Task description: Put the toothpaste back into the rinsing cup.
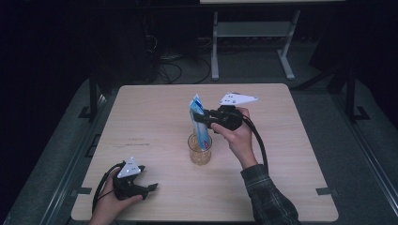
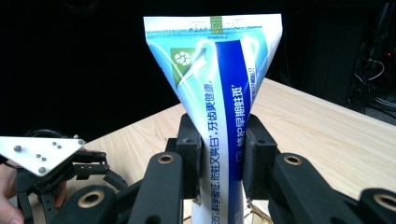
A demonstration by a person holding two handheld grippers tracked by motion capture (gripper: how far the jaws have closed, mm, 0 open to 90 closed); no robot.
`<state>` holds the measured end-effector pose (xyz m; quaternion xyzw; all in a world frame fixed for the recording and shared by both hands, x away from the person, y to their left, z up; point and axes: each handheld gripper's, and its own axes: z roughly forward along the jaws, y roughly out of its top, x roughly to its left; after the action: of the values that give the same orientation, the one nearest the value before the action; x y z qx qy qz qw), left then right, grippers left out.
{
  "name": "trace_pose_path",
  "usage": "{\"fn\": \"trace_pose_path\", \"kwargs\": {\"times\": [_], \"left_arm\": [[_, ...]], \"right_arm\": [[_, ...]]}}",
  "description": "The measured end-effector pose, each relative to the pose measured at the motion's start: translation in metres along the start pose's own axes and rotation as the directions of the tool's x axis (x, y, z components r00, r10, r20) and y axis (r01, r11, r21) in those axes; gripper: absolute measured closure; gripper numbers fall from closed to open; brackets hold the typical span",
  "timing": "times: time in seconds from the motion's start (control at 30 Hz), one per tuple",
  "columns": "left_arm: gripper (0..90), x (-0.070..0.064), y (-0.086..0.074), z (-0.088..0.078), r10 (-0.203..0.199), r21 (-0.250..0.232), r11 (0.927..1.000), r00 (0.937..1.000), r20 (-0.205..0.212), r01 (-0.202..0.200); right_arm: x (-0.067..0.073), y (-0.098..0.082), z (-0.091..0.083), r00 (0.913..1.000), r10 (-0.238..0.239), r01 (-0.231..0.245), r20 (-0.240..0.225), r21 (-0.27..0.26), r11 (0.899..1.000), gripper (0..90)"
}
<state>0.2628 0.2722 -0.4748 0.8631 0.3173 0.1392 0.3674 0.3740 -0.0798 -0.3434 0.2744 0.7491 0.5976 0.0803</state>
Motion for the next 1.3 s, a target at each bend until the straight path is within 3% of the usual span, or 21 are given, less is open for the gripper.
{"fn": "trace_pose_path", "kwargs": {"times": [1.0,1.3], "left_arm": [[13.4,0.0,0.0,0.0,0.003,0.003,1.0,1.0,0.001,-0.003],[13.4,0.0,0.0,0.0,0.002,0.002,1.0,1.0,0.001,-0.002]], "right_arm": [[-0.003,-0.037,0.015,0.9998,0.017,-0.018,0.005,0.101,0.995,71.5],[-0.004,-0.038,0.016,0.9997,0.022,-0.022,0.004,0.095,0.995,71.0]]}}
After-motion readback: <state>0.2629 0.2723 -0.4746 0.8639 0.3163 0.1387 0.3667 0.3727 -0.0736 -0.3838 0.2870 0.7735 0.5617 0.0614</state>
